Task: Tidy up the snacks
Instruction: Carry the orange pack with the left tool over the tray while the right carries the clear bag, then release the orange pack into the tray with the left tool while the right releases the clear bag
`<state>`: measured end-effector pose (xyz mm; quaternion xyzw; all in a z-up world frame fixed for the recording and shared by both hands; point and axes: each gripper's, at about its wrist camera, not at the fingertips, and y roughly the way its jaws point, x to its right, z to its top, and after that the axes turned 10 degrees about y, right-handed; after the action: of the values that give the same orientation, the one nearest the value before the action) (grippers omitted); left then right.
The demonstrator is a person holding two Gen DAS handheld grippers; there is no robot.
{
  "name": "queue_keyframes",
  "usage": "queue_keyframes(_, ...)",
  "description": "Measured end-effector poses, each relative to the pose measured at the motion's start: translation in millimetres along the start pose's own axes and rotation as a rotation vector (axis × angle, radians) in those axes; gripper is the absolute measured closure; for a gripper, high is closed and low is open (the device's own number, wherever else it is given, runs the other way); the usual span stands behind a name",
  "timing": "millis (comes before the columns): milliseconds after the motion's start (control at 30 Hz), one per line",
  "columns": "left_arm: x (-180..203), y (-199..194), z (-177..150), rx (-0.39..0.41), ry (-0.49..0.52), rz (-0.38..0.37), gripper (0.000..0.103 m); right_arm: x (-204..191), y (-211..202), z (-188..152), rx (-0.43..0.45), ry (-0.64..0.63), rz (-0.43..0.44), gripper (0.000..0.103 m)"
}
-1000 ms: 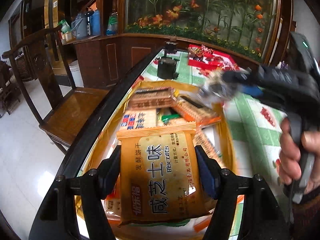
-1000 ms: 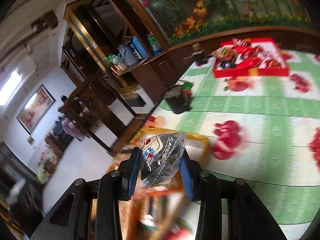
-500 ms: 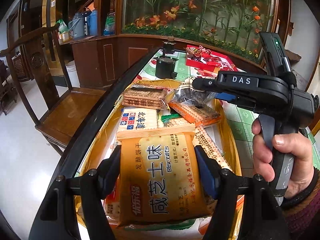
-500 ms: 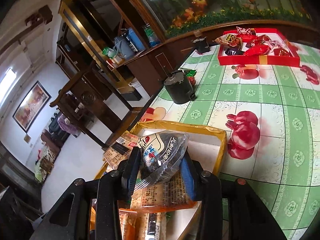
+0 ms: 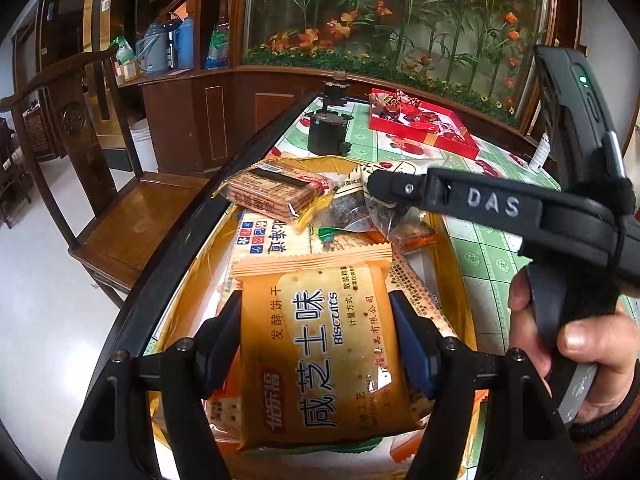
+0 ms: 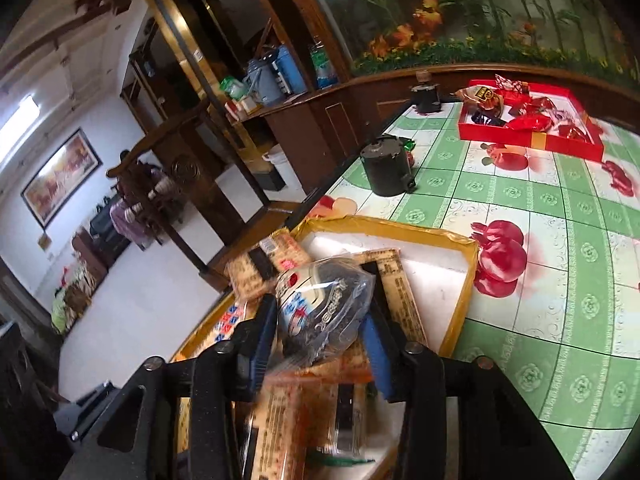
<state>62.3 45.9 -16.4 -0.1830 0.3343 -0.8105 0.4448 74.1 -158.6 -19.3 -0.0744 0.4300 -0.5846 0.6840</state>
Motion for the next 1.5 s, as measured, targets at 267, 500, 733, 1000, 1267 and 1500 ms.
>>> queue_keyframes(267, 2, -9, -2, 0.002, -0.002, -0.015, 0.028, 5, -17, -9, -0.01, 0.008, 0.028, 0.042)
queue_keyframes(500, 2, -19, -10, 0.007, -0.006, -0.02, 0.028, 13, -42, -24, -0.008, 0.032, 0.065, 0.042)
queue_keyframes(733, 5, -27, -22, 0.027, 0.001, 0.001, 0.027, 25, -67, -46, 0.005, 0.06, 0.059, 0.041)
queue_keyframes(1000, 10, -35, -38, 0.096, 0.014, 0.007, 0.015, 27, -96, -73, 0.034, 0.034, 0.023, 0.037)
queue_keyframes(1267, 6, -41, -40, 0.143, 0.006, 0.03, 0.015, 25, -113, -91, 0.053, 0.018, 0.022, 0.036)
queue_keyframes(1500, 2, -43, -28, 0.218, 0.004, 0.034, 0.015, 28, -120, -94, 0.063, 0.028, 0.015, 0.036)
